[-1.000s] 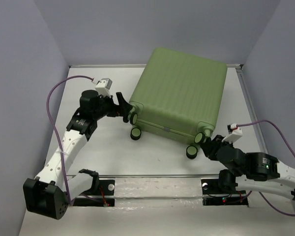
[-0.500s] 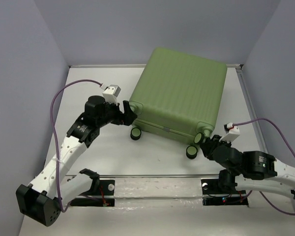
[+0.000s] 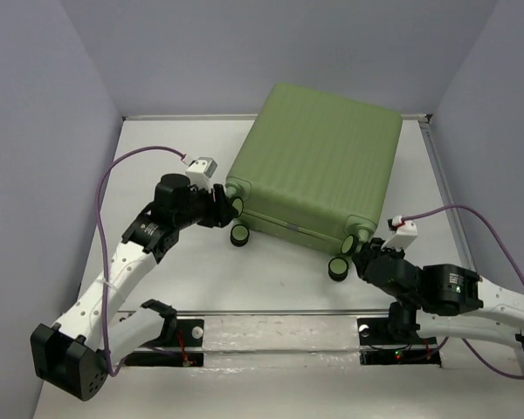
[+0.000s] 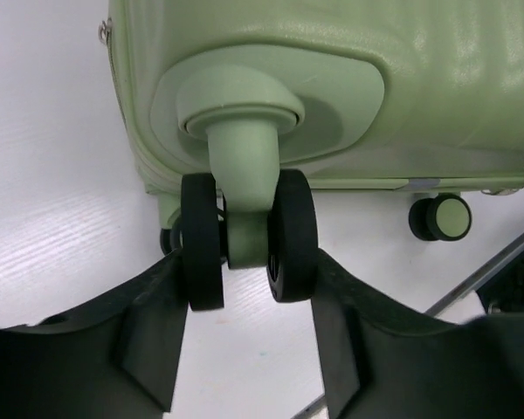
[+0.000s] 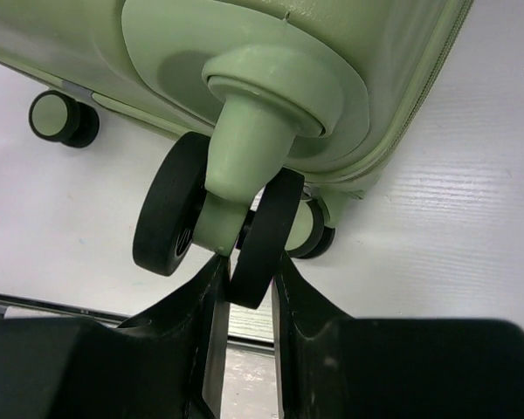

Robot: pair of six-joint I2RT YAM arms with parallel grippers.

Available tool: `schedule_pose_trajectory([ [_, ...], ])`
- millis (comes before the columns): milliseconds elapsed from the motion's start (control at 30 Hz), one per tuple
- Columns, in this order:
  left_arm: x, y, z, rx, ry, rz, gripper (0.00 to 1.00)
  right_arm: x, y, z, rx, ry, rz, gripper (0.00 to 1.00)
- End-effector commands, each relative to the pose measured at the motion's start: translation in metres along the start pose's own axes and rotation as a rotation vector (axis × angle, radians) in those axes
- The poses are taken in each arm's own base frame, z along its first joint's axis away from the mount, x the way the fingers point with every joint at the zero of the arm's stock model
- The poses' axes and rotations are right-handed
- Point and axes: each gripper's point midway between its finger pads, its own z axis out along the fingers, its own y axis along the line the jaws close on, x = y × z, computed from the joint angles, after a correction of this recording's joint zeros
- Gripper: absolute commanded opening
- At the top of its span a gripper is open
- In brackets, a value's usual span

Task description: Pack the luggage

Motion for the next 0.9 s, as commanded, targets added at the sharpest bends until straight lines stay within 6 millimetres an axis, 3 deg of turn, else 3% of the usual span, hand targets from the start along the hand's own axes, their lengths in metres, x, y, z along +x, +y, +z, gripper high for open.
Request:
schedule_pose_trajectory([
  [0,-0.012,-0.011,0.004,0.054,-0.049,0.013,0.31,-0.027,0.027,0.000,-0.071,-0.095,0.012,0.07],
  [67,-0.016,-0.012,0.007,0.059,-0.060,0.007,0.15,-0.025,0.027,0.004,-0.052,-0.095,-0.006,0.07],
  [133,-0.018,-0.012,0.009,0.060,-0.061,-0.002,0.07,-0.022,0.027,0.005,-0.051,-0.087,-0.015,0.07],
  [267,-0.024,-0.018,0.007,0.076,-0.095,-0.012,0.06,-0.018,0.023,0.005,-0.067,-0.090,-0.001,0.07],
  [367,-0.015,-0.028,0.005,0.106,-0.092,-0.023,0.06,-0.017,0.032,0.009,-0.101,-0.101,0.017,0.07],
  [467,-0.001,-0.050,-0.006,0.167,-0.100,-0.045,0.06,-0.011,0.048,0.024,-0.137,-0.061,-0.061,0.07],
  [500,0.007,-0.052,-0.009,0.171,-0.096,-0.050,0.06,-0.013,0.042,0.042,-0.078,-0.054,-0.073,0.07],
  [533,0.007,-0.062,-0.020,0.198,-0.122,-0.045,0.06,-0.014,0.058,0.051,-0.150,-0.035,-0.093,0.07],
  [600,0.014,-0.066,-0.028,0.208,-0.122,-0.067,0.06,-0.025,0.052,0.075,-0.124,-0.036,-0.075,0.07],
  [667,0.016,-0.075,-0.040,0.239,-0.146,-0.072,0.06,-0.042,0.072,0.082,-0.228,-0.077,-0.083,0.07],
  [867,0.023,-0.088,-0.050,0.293,-0.146,-0.099,0.06,-0.086,0.079,0.102,-0.289,-0.129,-0.152,0.07],
])
